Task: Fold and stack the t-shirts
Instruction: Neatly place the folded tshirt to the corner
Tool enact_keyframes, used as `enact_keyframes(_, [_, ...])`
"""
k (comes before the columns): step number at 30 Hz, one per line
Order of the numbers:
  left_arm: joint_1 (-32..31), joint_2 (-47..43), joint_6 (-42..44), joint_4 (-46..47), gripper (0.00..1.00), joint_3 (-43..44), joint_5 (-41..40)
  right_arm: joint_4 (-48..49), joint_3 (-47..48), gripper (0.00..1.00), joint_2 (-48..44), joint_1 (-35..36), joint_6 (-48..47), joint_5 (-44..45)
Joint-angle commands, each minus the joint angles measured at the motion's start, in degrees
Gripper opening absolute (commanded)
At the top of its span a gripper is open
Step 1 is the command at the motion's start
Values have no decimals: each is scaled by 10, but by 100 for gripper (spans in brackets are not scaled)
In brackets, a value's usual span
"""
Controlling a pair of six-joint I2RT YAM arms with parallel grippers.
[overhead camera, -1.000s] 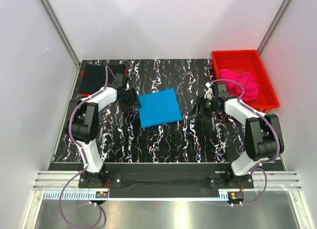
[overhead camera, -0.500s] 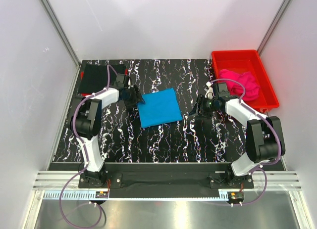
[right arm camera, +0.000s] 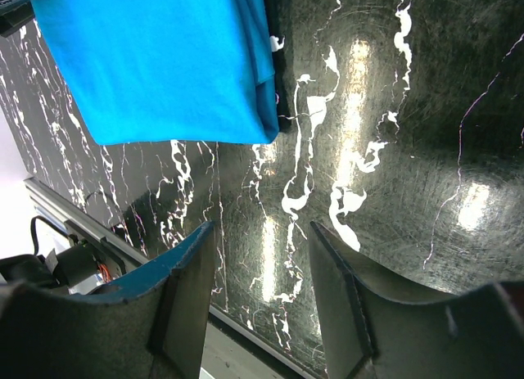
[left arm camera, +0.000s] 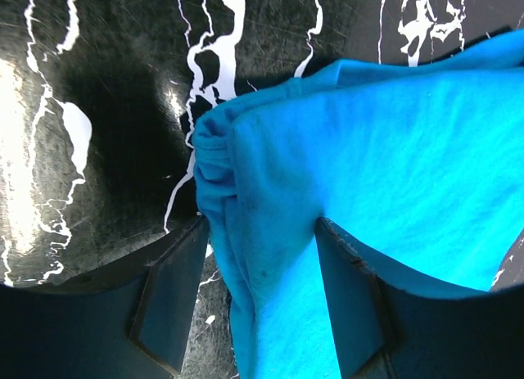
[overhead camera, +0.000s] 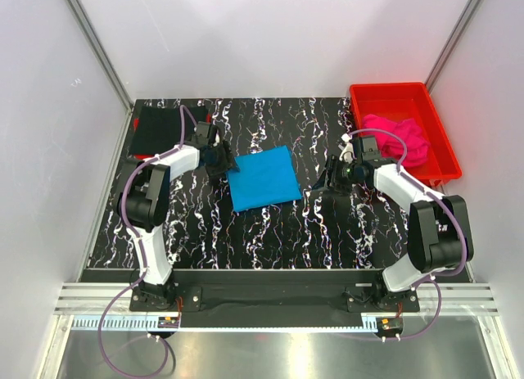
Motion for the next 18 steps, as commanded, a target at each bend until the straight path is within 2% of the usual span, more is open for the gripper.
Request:
enact_keyframes(1, [5, 27, 12, -19, 61, -4, -54, 6, 0, 56, -24, 3, 0, -9])
enact_keyframes(2, [5, 31, 10, -18, 61, -2, -44, 7, -2, 56, -27, 2, 0, -8])
enact_keyframes(5, [4, 44, 7, 4, 48, -3, -20, 6, -6, 56, -36, 3, 0, -5])
enact_keyframes(6, [5, 49, 7, 12, 37, 2, -5, 5, -6, 55, -36, 3, -2, -4])
enact_keyframes(9, [4, 59, 9, 14, 19, 20, 15, 4, -6, 56, -37, 4, -1, -3])
enact_keyframes(10, [4, 59, 9, 14, 7, 24, 19, 5, -5, 56, -37, 3, -1, -5])
enact_keyframes(11, [4, 58, 13, 12, 2, 30, 29, 5, -6, 56, -38, 3, 1, -6])
enact_keyframes(18, [0, 25, 46, -65, 0, 105, 34, 40, -20, 56, -37, 4, 23, -16])
